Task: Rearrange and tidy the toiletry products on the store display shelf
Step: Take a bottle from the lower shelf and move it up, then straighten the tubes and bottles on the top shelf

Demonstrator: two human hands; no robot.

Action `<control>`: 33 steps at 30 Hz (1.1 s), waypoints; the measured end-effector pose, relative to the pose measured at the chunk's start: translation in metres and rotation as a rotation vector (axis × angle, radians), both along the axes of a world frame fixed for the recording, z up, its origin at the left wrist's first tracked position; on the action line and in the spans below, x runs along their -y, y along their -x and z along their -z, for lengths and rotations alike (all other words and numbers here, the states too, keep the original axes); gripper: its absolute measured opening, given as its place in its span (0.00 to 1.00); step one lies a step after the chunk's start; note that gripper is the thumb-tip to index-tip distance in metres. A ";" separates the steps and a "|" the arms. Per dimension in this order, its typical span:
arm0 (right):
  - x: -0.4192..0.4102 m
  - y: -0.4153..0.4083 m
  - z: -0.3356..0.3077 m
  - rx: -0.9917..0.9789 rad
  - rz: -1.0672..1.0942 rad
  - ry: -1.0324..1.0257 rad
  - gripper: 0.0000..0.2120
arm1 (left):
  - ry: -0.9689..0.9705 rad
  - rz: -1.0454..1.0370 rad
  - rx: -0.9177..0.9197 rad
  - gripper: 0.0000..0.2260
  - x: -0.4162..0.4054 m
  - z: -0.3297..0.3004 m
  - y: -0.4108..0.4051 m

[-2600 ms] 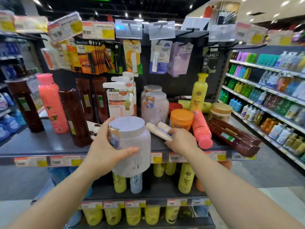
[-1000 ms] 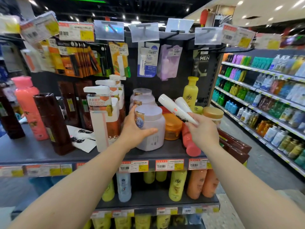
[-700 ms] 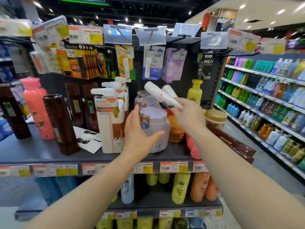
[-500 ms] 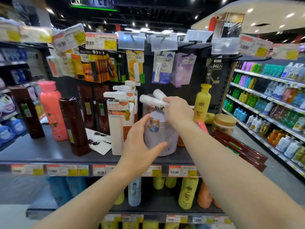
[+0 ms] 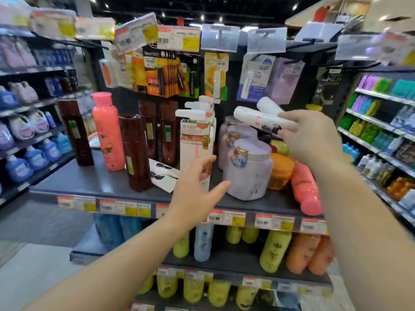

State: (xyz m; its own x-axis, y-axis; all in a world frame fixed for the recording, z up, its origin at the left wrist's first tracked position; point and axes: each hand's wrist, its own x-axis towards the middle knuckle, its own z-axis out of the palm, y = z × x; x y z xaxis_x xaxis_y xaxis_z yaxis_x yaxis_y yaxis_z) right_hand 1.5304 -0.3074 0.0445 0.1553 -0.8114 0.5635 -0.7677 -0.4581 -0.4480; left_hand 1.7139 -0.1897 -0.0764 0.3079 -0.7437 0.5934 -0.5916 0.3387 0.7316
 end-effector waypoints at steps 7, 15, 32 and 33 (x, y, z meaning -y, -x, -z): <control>-0.035 0.043 0.008 -0.027 0.002 -0.047 0.17 | 0.053 0.115 0.008 0.26 0.015 -0.011 0.027; -0.064 0.062 0.005 -0.108 -0.117 -0.084 0.17 | 0.069 0.037 0.219 0.33 0.007 -0.037 0.037; -0.132 -0.145 0.029 -0.693 -0.935 -0.203 0.17 | -0.541 0.020 0.510 0.20 -0.106 -0.008 -0.130; -0.135 -0.165 0.034 -0.693 -0.936 -0.153 0.19 | -0.564 0.016 0.446 0.18 -0.115 -0.003 -0.147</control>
